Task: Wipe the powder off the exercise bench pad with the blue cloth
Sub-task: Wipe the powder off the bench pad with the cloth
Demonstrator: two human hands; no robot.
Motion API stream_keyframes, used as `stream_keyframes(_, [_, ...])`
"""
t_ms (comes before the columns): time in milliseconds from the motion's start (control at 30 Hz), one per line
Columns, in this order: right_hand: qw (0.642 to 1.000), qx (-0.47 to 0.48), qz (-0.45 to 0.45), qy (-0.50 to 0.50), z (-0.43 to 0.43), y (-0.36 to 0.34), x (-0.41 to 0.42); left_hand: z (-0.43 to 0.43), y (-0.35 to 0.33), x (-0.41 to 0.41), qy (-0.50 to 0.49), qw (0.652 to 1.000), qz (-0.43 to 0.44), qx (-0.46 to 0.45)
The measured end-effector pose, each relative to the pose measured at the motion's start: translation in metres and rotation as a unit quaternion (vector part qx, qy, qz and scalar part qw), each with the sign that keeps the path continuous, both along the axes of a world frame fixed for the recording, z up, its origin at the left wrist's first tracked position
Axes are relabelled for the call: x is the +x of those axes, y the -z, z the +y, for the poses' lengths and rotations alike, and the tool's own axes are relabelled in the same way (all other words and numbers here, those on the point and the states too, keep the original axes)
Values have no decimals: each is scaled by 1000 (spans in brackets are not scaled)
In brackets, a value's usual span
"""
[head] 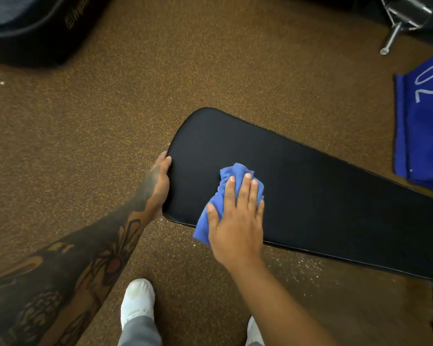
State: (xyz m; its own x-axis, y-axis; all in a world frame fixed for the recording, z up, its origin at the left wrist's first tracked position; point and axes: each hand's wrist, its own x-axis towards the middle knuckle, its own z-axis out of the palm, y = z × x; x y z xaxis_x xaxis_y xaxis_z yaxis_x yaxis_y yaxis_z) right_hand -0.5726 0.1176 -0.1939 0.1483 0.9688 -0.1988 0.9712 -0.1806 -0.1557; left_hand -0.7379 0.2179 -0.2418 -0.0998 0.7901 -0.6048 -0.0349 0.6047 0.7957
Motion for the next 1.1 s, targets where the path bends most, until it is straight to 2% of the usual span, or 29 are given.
stream_keyframes(100, [999, -1, -4, 42, 31, 3, 17, 1, 14, -4, 15, 1000, 15, 1])
stream_keyframes(200, [993, -2, 14, 116, 67, 1, 25, 1, -13, 3, 8, 1000, 8, -6])
stream_keyframes(267, [996, 17, 10, 83, 59, 1, 17, 0, -23, 8, 9, 1000, -3, -10])
stream_keyframes(400, [996, 7, 21, -88, 12, -2, 9, 0, -27, 10, 12, 1000, 6, 3])
stream_keyframes(533, [999, -5, 16, -33, 50, -3, 21, 0, -29, 10, 24, 1000, -19, -1])
stream_keyframes(667, [1000, 8, 20, 18, 87, -2, 0, -1, -26, 8, 14, 1000, -22, -7])
stream_keyframes(733, [999, 14, 31, -34, 88, -3, -5, -1, -25, 9, 10, 1000, -20, -6])
stream_keyframes(833, [977, 12, 44, -206, 85, -5, 5, -2, -28, 10, -4, 1000, -15, -2])
stream_keyframes(1000, [985, 31, 47, -161, 111, -2, -4, -3, -30, 8, -2, 1000, -7, -2])
stream_keyframes(1100, [942, 34, 56, -330, 102, 1, -6, -5, -38, 14, -2, 1000, -4, 16])
